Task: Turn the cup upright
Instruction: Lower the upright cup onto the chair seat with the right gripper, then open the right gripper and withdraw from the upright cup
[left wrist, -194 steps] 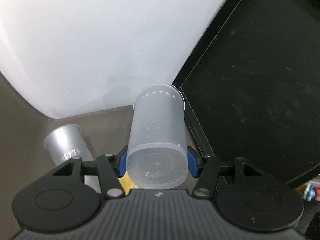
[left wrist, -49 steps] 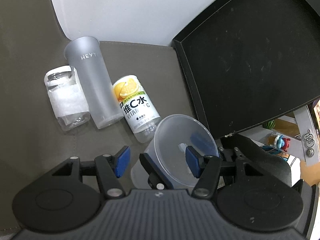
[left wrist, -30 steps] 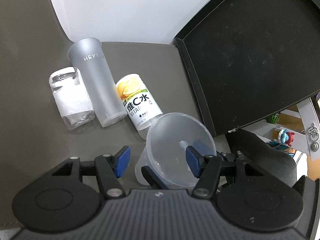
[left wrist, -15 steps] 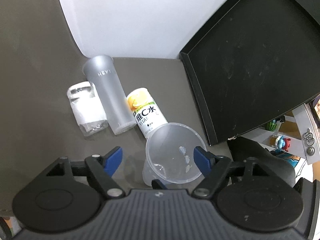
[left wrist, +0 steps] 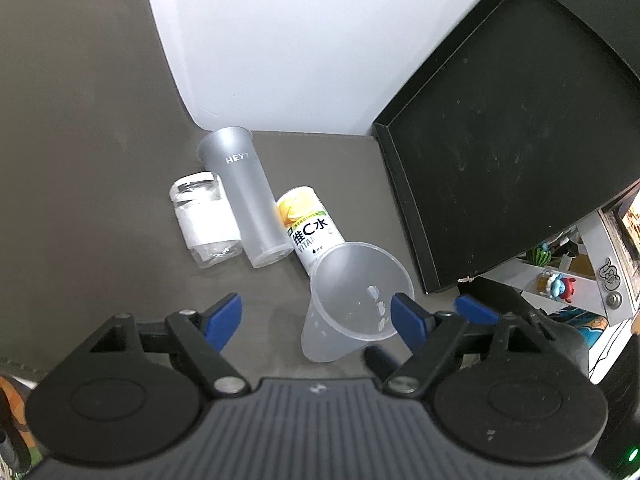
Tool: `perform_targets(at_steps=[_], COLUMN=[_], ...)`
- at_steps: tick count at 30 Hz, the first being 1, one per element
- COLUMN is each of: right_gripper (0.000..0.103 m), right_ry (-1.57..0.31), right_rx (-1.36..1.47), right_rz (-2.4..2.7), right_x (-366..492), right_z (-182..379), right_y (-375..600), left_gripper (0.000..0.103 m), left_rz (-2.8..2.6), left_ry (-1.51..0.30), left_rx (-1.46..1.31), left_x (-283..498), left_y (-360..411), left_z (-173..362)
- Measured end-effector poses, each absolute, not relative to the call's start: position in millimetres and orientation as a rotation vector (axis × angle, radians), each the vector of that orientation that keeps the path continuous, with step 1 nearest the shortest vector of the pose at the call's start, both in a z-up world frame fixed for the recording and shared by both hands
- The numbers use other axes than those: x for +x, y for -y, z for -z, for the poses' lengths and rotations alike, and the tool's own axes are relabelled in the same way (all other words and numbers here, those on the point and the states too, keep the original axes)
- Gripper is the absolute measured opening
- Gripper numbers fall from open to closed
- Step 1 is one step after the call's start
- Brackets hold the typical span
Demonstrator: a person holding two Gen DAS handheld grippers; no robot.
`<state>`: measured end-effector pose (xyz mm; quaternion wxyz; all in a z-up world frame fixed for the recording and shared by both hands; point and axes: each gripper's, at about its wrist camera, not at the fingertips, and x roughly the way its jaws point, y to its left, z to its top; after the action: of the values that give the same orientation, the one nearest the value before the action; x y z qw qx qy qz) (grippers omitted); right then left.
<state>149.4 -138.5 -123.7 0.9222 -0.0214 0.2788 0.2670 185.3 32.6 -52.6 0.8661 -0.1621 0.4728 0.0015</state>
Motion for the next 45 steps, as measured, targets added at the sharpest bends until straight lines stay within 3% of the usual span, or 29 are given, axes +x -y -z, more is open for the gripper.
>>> perform_targets(at_steps=[14, 45], right_gripper=[0.103, 0.103], right_ry=[-0.550, -0.597], right_rx=[0.062, 0.022], right_rz=[-0.518, -0.597], right_x=[127, 65], right_z=[71, 17], right_y=[181, 213], left_gripper=[0.081, 0.082], left_rz=[-0.027, -0.082], left_ry=[-0.922, -0.818], left_rx=[-0.327, -0.283], left_x=[143, 46], left_y=[-27, -6], left_z=[27, -9])
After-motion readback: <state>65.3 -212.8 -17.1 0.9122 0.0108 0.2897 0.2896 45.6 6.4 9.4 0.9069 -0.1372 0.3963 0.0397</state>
